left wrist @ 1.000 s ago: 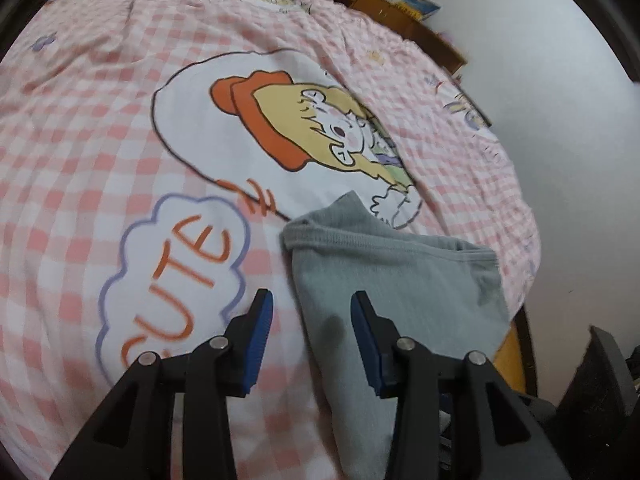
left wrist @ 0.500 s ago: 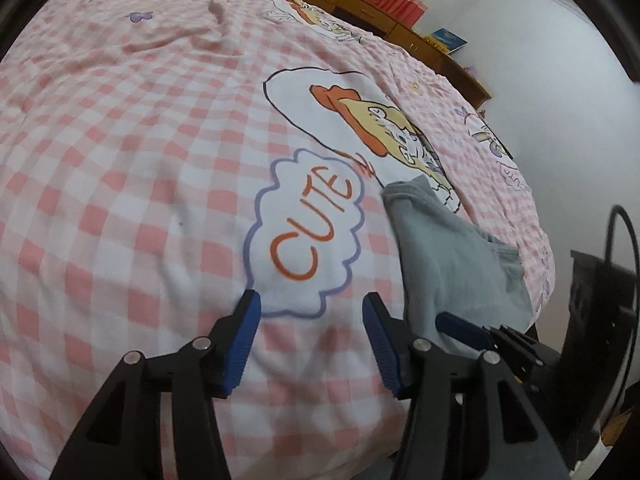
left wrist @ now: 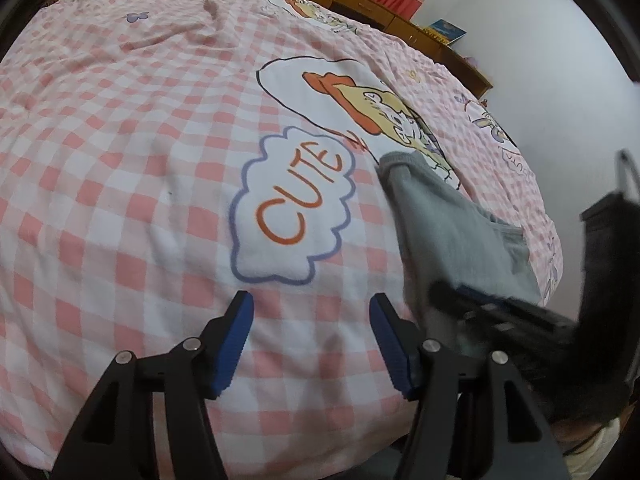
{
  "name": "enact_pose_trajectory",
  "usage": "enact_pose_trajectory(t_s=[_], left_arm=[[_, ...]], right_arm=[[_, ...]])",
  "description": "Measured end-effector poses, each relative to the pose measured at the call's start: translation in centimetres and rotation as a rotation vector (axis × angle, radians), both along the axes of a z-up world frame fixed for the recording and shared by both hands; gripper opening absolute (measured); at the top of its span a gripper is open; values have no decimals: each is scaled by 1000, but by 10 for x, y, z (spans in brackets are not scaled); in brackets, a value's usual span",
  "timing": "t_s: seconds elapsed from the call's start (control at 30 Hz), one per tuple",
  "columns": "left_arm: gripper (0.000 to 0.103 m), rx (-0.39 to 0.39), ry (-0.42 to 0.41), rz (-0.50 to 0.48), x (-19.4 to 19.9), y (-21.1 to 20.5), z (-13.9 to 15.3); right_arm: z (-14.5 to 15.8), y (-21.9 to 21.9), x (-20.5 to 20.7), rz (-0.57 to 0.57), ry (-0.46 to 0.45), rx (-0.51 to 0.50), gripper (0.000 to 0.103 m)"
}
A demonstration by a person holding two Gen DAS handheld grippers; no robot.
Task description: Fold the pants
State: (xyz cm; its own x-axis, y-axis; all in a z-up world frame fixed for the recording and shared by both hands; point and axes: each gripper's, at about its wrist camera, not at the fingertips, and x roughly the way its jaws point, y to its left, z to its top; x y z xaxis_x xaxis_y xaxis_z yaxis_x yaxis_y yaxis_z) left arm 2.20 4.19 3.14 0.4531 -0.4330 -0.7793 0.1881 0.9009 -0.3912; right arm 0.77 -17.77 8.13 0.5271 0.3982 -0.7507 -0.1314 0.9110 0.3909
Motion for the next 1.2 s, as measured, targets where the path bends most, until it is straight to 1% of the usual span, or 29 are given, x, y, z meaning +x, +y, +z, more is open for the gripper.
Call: enact_pose_trajectory(t_s=[0.17,0.33,0.4,0.5,0.57,0.63,0.73,0.8,0.87,0.97,1.0,1.07,1.1,1.13,1.17,1.2], left_arm=[[63,5,-8,-40,-3,-25,3],[63,-12,-23,-99,-4,-65,10],[63,-20,-31,-131,-4,-84,15],[63,-20,-47,-180,-7,-113,21],[63,-7,-69,-217,-9,-135,26],[63,3,-84,-247,-12,-155,30],[63,0,-83,-283,-13,-183,32],[63,-2,-75,-309,-13,-202,32],[63,-2,-71,-336,-13,-220,29],[63,20,-50,-370,-12,-246,18],[63,30,-34,-378,-12,-253,12],[63,44,-13,-392,-12,-264,5],[63,38,-10,-400,-12,-268,3],[63,30,-9,-408,-12,-270,2],[63,26,-9,-414,-12,-272,2],[63,24,-12,-415,-12,-271,3]], right_arm=[[33,-66,-15,-41,-63,249,10],[47,-131,-30,-119,-104,379,10],[49,-159,-37,-155,-127,403,10],[46,-194,-44,-203,-141,406,10],[39,-215,-46,-234,-140,407,10],[26,-237,-46,-264,-120,411,10],[1,-262,-43,-302,-86,413,10],[-17,-275,-39,-324,-60,397,10],[-36,-287,-32,-344,-30,340,10],[-53,-294,-26,-339,8,293,11],[-53,-298,-28,-340,6,279,13],[-46,-300,-32,-346,-1,254,23],[-43,-301,-34,-353,-4,249,26],[-36,-302,-37,-361,-13,246,33],[-31,-303,-38,-362,-33,252,43],[-30,-303,-39,-361,-47,252,48]])
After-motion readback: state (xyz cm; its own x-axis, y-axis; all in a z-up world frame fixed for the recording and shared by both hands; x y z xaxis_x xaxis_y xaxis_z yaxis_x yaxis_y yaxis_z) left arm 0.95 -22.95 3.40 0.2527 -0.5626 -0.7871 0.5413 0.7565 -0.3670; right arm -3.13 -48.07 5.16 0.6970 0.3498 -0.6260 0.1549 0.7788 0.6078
